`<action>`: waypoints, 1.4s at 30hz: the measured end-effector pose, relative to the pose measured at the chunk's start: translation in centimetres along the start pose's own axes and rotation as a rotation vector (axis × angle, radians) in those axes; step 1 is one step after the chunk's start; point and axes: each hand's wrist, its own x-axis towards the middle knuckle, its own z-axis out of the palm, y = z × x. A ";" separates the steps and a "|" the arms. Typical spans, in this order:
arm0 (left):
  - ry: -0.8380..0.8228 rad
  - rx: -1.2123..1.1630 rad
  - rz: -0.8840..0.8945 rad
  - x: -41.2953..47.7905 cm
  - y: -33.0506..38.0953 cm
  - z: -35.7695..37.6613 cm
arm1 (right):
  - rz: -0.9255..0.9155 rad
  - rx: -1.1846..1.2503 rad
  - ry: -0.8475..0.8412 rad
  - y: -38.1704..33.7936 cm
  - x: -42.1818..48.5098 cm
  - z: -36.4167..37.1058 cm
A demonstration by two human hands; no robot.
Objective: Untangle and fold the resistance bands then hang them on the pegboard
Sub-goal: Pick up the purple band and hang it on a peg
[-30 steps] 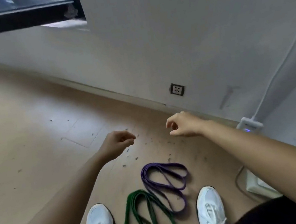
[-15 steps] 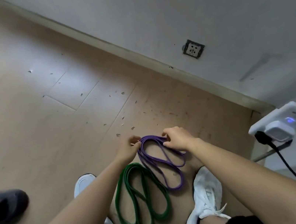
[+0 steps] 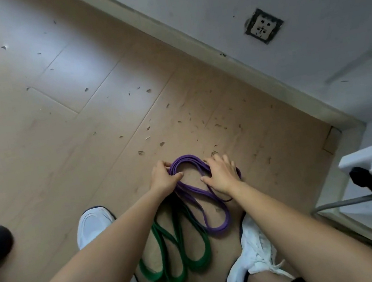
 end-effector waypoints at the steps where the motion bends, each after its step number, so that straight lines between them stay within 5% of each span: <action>1: -0.015 -0.014 -0.004 0.1 0.1 0.1 | 0.009 0.011 -0.016 0.0 -0.1 0.0; 16: -0.375 0.025 0.081 -1.2 1.4 -2.3 | 0.106 0.260 0.000 0.8 -0.8 -2.7; 22: -0.495 -0.089 0.181 -2.9 2.7 -3.2 | 0.086 0.385 -0.149 2.9 -2.1 -5.3; 26: -0.487 -0.080 0.311 -5.4 5.5 -3.4 | 0.010 0.321 -0.257 3.3 -4.4 -8.6; 35: -0.319 0.078 0.773 -13.1 16.0 -6.9 | -0.138 0.375 -0.217 2.3 -9.6 -19.5; 42: -0.109 0.354 1.061 -20.5 22.9 -15.0 | -0.418 0.434 0.015 -3.1 -16.6 -27.3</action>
